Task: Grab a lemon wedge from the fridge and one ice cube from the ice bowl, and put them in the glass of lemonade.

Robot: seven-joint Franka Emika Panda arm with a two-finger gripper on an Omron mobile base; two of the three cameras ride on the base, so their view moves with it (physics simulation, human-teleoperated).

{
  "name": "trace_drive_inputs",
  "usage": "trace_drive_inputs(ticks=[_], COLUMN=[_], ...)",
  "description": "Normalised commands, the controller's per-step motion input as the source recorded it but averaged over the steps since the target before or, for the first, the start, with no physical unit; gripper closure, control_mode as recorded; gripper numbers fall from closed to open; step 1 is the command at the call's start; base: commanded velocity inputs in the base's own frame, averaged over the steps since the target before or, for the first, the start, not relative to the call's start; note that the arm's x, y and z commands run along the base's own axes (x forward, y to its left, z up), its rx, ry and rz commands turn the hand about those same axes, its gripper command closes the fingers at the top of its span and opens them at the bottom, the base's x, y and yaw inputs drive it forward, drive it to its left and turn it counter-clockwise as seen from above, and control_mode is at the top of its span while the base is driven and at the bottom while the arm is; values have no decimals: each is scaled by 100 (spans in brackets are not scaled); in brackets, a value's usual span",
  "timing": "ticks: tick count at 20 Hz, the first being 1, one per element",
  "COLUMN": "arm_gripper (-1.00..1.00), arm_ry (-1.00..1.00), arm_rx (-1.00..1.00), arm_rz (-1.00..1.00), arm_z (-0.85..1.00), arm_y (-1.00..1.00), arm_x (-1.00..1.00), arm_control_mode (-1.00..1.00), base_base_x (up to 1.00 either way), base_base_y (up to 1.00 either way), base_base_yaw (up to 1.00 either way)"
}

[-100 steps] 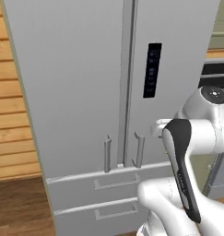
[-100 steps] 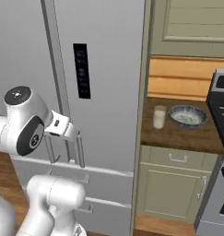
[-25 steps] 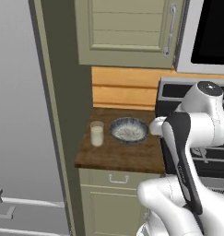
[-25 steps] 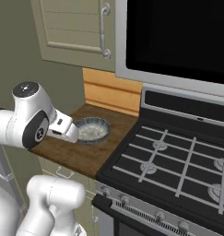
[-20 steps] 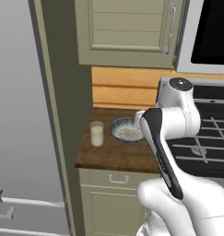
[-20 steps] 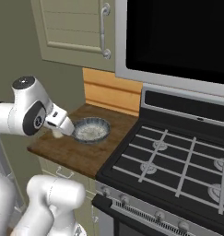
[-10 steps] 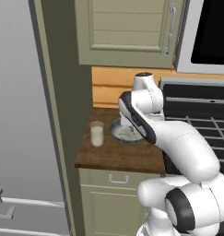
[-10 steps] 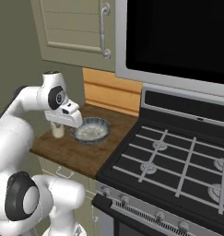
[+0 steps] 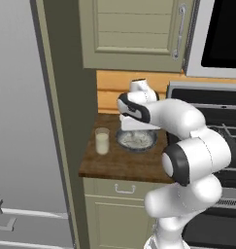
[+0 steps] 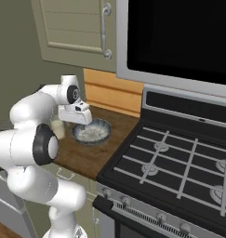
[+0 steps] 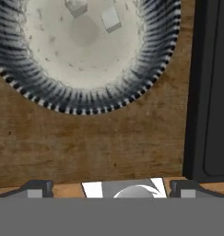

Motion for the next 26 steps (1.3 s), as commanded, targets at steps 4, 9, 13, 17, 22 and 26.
trace_drive_inputs(ticks=[4, 9, 13, 17, 22, 26], arm_gripper=[-100, -100, -100, -100, -100, -100], arm_ry=[0, 0, 0, 0, 0, 0], arm_rx=[0, 0, 1, 0, 2, 4], arm_rz=[0, 0, 7, 13, 17, 13], arm_z=[-72, -44, 14, 14, -13, -62], arm_y=[-2, -5, -7, -22, -28, -8], arm_x=[23, 26, 25, 49, 73, 40], arm_control_mode=[-100, -100, -100, -100, -100, -100], base_base_x=[0, 0, 0, 0, 0, 0], base_base_y=[0, 0, 0, 0, 0, 0], base_base_yaw=[0, 0, 0, 0, 0, 0])
